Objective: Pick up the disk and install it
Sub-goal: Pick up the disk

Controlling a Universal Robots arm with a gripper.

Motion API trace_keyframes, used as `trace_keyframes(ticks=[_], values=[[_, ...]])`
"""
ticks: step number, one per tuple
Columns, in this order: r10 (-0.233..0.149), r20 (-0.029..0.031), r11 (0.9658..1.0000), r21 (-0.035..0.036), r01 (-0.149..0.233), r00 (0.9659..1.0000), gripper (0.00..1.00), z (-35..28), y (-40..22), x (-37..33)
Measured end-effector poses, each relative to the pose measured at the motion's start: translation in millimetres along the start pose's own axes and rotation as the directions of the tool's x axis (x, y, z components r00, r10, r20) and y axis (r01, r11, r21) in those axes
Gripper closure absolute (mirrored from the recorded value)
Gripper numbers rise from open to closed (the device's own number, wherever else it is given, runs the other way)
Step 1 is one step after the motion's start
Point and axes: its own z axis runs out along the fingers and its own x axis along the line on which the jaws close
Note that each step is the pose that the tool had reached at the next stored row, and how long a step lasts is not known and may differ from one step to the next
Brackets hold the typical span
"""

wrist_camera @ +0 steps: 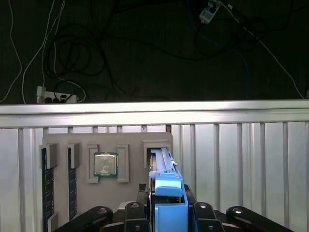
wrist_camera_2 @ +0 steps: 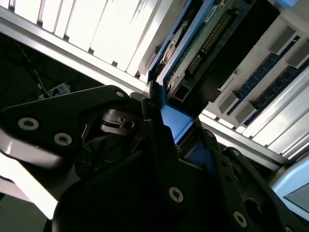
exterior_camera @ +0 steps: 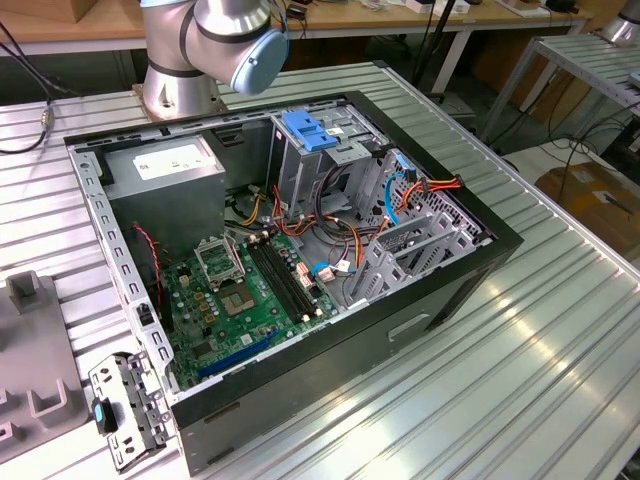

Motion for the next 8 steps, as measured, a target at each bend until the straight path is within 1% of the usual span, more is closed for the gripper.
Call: trace_keyframes(ticks=[2, 8], values=[[0.000, -0.0002, 1.0000, -0.0001, 0.000, 1.0000, 0.63, -4.0, 0.1, -0.1], [0.000, -0.0004, 1.0000, 0.0000, 0.000, 1.0000, 0.63, -12.4, 0.2, -0.2]])
